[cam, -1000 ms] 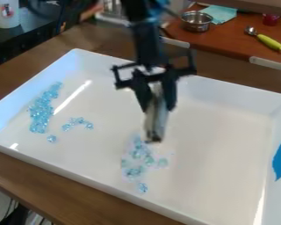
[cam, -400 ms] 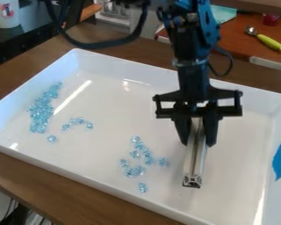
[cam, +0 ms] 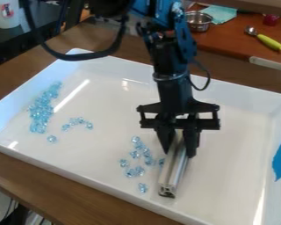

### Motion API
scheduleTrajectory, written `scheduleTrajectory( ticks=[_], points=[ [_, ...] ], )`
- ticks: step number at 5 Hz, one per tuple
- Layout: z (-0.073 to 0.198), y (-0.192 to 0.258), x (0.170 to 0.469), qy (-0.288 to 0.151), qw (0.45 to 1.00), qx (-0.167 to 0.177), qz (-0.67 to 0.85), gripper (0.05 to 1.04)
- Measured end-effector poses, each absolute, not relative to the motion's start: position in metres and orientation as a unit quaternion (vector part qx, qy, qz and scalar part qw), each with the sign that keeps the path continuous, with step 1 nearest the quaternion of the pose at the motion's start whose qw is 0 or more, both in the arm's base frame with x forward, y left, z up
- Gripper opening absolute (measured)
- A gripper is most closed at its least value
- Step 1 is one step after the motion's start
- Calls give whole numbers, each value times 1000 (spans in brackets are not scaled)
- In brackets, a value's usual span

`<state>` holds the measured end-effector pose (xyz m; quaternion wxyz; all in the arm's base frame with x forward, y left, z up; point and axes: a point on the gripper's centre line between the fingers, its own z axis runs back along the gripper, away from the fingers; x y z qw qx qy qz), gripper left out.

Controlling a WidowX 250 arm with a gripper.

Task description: Sweep into pile

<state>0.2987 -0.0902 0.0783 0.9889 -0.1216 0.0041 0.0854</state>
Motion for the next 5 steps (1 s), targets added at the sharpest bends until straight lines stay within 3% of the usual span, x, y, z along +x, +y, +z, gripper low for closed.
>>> scheduleTrajectory(
  ticks=[3,5],
  points=[
    [76,-37,286,-29,992,-112,58,378],
    [74,5,289,-34,995,-82,50,378]
  ],
)
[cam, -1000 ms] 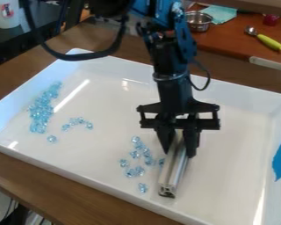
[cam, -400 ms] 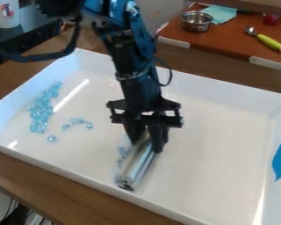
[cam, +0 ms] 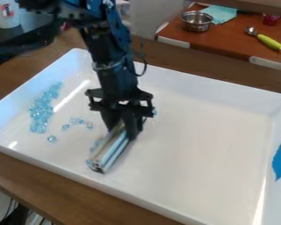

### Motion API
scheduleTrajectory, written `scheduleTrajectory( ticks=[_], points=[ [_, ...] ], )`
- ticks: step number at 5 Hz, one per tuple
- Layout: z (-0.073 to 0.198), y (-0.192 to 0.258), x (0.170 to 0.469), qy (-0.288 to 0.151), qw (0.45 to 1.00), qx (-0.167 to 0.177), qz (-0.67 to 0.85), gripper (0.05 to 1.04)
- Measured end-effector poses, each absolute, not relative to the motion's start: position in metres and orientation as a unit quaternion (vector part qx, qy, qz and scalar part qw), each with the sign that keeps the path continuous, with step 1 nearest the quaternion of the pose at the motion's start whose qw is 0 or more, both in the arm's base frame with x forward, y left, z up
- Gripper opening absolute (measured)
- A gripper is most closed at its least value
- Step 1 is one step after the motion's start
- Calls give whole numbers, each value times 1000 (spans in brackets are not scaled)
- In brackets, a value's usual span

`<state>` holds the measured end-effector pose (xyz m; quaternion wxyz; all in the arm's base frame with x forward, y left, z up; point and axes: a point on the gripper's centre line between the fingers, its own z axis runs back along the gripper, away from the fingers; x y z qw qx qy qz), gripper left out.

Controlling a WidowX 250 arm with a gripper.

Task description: Sweep into pile

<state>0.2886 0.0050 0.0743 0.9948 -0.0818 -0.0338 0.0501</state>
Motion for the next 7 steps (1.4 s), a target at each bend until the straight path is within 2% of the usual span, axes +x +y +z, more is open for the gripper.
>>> scheduleTrajectory(
  ticks=[2,4,7],
  points=[
    [74,45,281,-27,998,-33,42,378],
    [75,90,264,-9,999,-12,34,378],
    [75,118,271,-28,999,14,36,378]
  ],
)
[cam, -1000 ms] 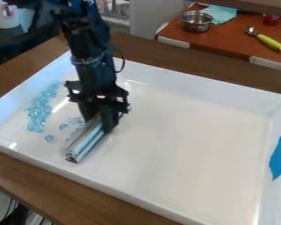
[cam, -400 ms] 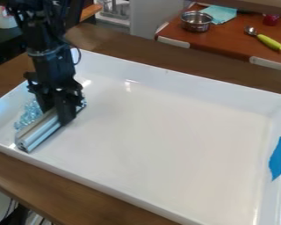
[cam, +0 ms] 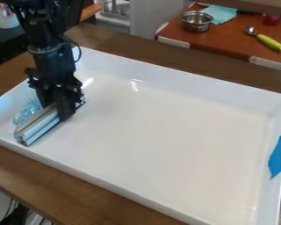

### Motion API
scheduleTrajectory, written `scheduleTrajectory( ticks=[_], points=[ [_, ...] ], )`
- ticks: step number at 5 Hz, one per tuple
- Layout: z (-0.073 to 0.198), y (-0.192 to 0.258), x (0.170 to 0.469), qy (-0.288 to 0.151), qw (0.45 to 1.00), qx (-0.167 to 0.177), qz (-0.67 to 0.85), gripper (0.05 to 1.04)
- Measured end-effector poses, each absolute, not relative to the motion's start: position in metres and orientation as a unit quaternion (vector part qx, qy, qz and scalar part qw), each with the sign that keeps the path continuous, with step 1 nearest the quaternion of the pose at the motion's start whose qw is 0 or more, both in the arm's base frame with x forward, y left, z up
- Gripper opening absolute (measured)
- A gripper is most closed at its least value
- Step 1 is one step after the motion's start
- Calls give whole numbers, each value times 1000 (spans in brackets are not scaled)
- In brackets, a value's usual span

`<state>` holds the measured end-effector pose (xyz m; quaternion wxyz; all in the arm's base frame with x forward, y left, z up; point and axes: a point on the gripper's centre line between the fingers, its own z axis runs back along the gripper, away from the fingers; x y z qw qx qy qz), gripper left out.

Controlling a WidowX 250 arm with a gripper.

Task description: Sweep into pile

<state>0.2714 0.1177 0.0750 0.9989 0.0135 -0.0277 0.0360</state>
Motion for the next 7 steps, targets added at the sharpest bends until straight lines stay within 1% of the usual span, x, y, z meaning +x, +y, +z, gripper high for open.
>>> scheduleTrajectory(
  ticks=[1,2,3,4,5,6,7],
  points=[
    [79,102,267,5,998,-22,55,378],
    [110,76,290,-1,995,-59,83,378],
    [126,57,324,12,988,-81,131,378],
    [135,49,348,20,980,-91,175,378],
    [121,49,373,30,961,-108,253,378],
    [103,63,388,50,917,-130,373,378],
    [99,79,395,23,892,-139,430,378]
  ],
)
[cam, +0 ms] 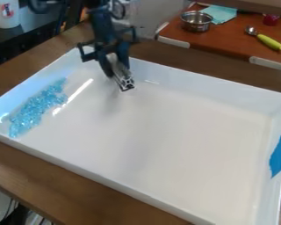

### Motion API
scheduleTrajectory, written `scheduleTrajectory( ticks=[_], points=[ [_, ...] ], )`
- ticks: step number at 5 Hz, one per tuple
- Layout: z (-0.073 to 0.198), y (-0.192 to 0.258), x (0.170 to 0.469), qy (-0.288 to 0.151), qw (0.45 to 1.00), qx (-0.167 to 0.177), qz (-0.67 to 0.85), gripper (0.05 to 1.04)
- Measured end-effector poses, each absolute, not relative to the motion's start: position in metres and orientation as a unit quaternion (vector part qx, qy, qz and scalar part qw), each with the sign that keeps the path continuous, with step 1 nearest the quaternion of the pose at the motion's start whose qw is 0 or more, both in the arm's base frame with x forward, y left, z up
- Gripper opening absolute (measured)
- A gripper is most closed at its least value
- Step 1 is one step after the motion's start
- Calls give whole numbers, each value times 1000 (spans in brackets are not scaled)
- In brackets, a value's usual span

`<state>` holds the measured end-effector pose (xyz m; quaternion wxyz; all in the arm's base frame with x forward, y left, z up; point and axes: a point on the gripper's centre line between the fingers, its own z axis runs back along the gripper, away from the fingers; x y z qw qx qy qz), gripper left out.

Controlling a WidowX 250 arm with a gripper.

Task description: Sweep into pile

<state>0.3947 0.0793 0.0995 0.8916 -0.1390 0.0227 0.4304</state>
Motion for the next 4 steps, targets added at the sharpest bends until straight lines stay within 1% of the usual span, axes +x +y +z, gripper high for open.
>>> scheduleTrajectory(
  ticks=[1,2,4],
  points=[
    [98,81,400,4,889,-142,435,378],
    [97,82,400,4,885,-143,444,378],
    [89,98,403,-10,875,-136,465,378]
  ],
)
